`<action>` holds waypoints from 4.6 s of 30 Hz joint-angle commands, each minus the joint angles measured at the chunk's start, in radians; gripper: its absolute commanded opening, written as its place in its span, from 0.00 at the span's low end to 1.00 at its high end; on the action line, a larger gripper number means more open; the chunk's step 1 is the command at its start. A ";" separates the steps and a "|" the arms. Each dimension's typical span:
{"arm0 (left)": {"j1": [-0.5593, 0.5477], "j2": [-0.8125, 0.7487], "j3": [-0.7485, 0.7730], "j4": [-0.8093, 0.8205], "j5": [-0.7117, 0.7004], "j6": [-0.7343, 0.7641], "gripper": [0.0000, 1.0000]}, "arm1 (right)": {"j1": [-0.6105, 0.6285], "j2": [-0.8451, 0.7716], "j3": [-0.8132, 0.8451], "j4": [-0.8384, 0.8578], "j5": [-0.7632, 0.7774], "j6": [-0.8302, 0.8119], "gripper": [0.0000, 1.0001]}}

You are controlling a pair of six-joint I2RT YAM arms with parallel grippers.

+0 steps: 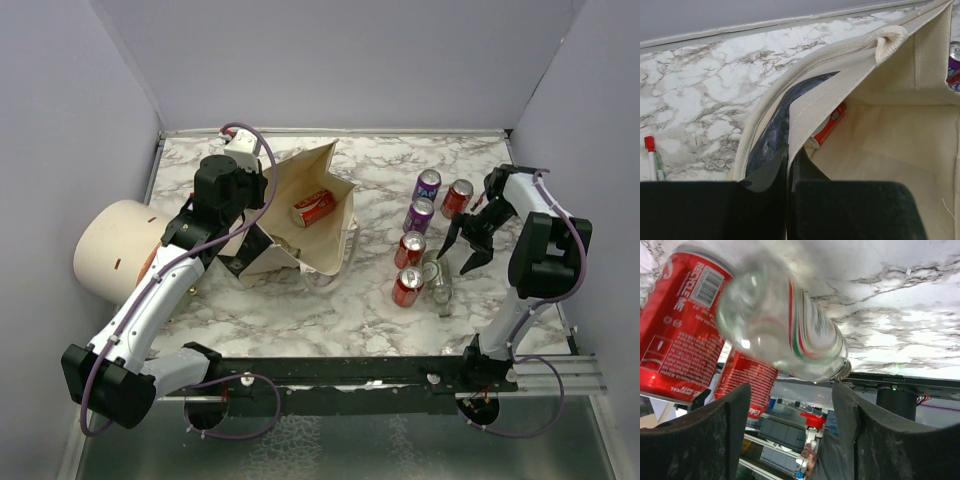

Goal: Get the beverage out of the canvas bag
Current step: Place the drink at the center of the board, then adjust the drink at the center of the board.

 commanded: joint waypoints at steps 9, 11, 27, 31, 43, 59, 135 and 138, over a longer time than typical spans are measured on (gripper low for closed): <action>-0.001 0.005 -0.008 -0.005 -0.012 -0.003 0.00 | 0.008 -0.012 0.122 0.023 0.077 0.043 0.77; -0.001 0.008 -0.005 -0.002 -0.011 -0.002 0.00 | 0.008 -0.080 0.045 0.093 0.079 0.077 0.79; -0.001 0.032 0.037 -0.019 0.013 0.005 0.00 | 0.006 -0.819 -0.660 0.568 0.062 0.326 0.86; -0.002 0.036 0.046 -0.026 0.028 -0.008 0.00 | 0.006 -0.957 -0.727 0.601 0.021 0.278 0.86; -0.001 0.043 0.073 -0.046 0.046 -0.025 0.00 | 0.006 -0.948 -0.835 0.534 -0.036 0.247 0.80; -0.002 0.026 0.070 -0.050 0.054 -0.037 0.00 | 0.026 -0.776 -0.942 0.590 -0.114 0.229 0.72; 0.000 0.007 0.063 -0.052 0.048 0.000 0.00 | 0.026 -0.731 -0.390 0.293 0.058 0.353 0.02; -0.001 0.006 0.064 -0.049 0.048 0.001 0.00 | 0.026 -0.660 -0.327 0.261 0.058 0.326 0.02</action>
